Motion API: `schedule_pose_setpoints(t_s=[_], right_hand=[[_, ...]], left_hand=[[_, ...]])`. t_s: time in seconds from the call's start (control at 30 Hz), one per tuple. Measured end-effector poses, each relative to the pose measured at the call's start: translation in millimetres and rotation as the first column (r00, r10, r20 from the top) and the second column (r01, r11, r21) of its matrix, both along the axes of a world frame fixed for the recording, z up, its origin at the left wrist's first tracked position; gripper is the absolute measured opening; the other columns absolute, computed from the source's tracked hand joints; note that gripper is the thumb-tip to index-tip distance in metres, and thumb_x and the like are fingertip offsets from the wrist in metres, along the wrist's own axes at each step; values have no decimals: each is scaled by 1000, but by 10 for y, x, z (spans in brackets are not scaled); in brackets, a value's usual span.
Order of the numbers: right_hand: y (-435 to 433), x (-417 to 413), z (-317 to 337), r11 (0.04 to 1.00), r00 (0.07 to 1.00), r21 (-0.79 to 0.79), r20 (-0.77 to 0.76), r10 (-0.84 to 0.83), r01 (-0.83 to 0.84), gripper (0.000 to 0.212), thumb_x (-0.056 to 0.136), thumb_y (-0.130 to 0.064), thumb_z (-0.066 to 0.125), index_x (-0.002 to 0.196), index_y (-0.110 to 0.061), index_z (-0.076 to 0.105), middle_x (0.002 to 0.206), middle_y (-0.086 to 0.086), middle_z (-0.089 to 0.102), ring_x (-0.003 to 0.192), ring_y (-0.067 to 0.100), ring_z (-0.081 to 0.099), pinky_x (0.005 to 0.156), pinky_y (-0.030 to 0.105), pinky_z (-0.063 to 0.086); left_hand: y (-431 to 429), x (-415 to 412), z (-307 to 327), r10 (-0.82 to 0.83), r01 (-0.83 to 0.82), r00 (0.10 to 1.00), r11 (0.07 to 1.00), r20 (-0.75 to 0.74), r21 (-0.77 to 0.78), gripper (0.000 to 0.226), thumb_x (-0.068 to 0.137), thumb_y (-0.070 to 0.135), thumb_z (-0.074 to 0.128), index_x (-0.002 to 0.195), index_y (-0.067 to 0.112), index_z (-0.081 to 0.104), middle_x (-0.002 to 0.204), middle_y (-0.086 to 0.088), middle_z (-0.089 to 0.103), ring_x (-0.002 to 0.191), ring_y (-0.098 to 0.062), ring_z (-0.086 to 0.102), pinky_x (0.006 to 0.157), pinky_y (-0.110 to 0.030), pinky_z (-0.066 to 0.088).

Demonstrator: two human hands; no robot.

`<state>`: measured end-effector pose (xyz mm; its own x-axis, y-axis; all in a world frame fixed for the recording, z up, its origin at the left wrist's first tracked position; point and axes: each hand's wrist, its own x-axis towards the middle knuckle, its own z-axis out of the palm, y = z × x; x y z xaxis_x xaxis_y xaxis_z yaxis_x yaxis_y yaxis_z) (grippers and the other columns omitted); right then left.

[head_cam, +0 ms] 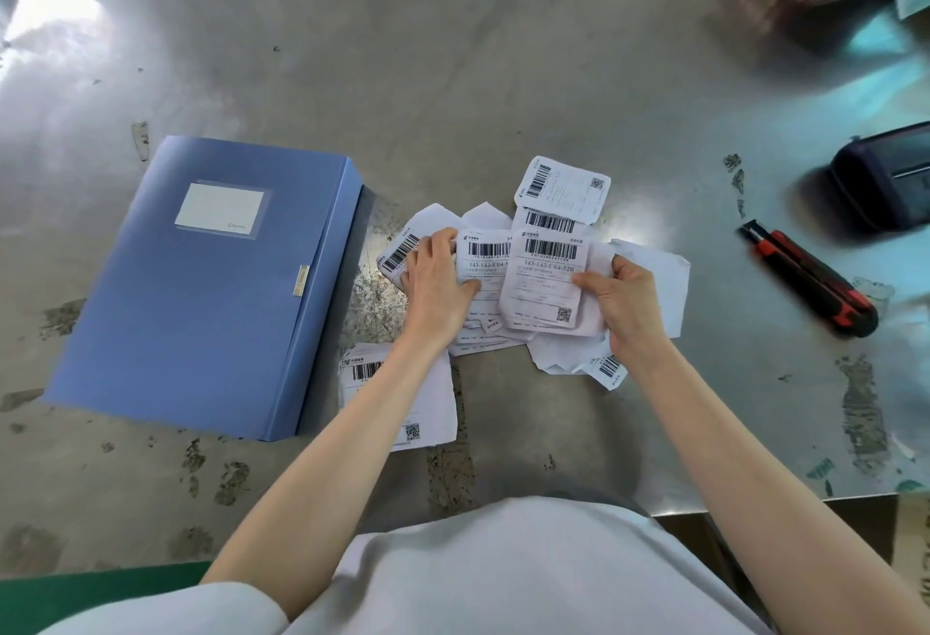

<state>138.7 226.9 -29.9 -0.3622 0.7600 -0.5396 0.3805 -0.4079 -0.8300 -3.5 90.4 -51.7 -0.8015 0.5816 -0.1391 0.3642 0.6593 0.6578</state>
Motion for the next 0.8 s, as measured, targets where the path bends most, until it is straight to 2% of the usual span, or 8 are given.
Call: schedule_pose_setpoints(t_s=[0.17,0.3,0.37,0.43,0.53,0.6,0.7,0.8], right_hand=[[-61,-40,-51,998,997,7,25,70,-70,11,79,1,66,88,-3,64,101,17,71,87,27,64,89,47,54],[-93,-63,-76,996,995,11,46,93,-94,21,79,-4,67,96,7,63,97,21,70,82,22,57,72,36,47],[-100,-73,-71,995,993,11,51,102,-103,15,79,-5,67,92,2,65,88,11,68,80,20,56,63,28,42],[-100,-69,-69,995,994,1,42,98,-98,13,79,-6,67,91,-2,66,85,7,67,78,19,56,59,26,40],[-101,-60,-59,995,995,-4,27,99,-99,12,78,-7,68,89,-3,66,83,4,66,74,16,55,55,24,35],[-101,-56,-48,995,995,-14,19,102,-102,8,78,-7,68,79,-14,64,77,-3,66,68,11,55,50,19,34],[-95,-53,-30,995,996,-16,-5,94,-94,17,79,-6,68,73,-21,62,68,-10,65,60,3,55,42,9,35],[-96,-52,-12,994,994,-24,-36,105,-106,20,79,-2,67,70,-20,63,57,-16,66,51,-5,57,40,6,35]], left_hand=[[-23,39,11,-39,39,998,999,-51,4,62,80,9,68,135,19,41,133,-2,49,124,-24,37,92,-32,20],[-46,76,49,-55,68,989,993,-135,92,65,80,0,62,138,20,40,133,0,51,123,-21,38,95,-29,18],[-52,87,61,-65,87,989,982,-136,165,62,81,-2,62,137,16,41,129,-2,54,119,-20,44,99,-29,25],[-48,92,91,-51,62,997,966,-52,250,52,86,0,62,134,11,45,124,-4,56,112,-14,50,99,-28,36],[-43,83,131,-43,18,997,945,70,327,25,91,3,58,116,7,58,105,-1,65,91,-8,57,82,-22,46],[-54,87,130,-33,1,996,941,88,339,13,92,5,58,105,6,61,89,-1,66,76,-7,56,69,-18,43],[-92,92,121,10,-37,997,934,78,356,10,94,8,57,102,3,57,75,2,61,65,-4,52,62,-13,39],[-123,92,113,36,-67,995,933,91,353,8,97,12,54,99,3,53,64,-2,53,53,-6,37,56,-25,32]])
